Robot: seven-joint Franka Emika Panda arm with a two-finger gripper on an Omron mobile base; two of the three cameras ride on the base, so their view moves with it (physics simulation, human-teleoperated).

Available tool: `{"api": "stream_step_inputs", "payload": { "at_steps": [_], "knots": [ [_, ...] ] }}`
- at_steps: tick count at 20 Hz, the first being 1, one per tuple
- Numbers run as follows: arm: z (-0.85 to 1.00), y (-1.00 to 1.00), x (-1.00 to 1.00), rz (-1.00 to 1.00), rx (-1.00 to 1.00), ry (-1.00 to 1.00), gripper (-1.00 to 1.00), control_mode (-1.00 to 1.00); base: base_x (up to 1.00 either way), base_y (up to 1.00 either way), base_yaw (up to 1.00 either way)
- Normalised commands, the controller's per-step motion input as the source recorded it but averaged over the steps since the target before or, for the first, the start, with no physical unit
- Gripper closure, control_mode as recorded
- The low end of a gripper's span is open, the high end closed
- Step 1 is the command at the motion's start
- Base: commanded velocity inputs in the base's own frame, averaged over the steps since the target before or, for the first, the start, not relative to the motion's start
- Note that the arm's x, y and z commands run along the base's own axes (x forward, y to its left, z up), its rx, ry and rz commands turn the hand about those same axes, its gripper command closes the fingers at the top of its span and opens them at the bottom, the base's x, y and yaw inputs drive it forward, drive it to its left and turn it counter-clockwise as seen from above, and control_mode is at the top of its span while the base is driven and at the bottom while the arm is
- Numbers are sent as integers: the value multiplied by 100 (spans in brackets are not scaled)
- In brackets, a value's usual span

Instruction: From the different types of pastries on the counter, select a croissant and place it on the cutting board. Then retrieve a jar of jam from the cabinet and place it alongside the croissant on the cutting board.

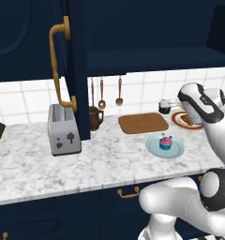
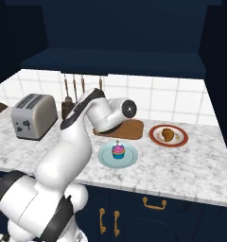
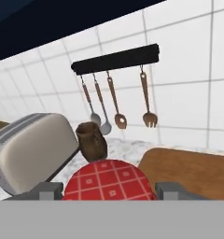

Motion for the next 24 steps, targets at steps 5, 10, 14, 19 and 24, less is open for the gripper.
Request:
{"api": "stream_step_inputs", "payload": {
  "at_steps": [5,10,14,19,24],
  "knots": [
    [-31,-12,53,19,0,0,100,-100,0,0,0],
    [-48,-18,40,23,-3,-10,100,-100,0,0,0],
    [-17,-24,35,21,-3,-18,100,-100,0,0,0],
    [-6,-12,7,20,-2,-19,100,-100,0,0,0],
    [0,28,-30,5,0,-3,100,-100,0,0,0]
  ]
}}
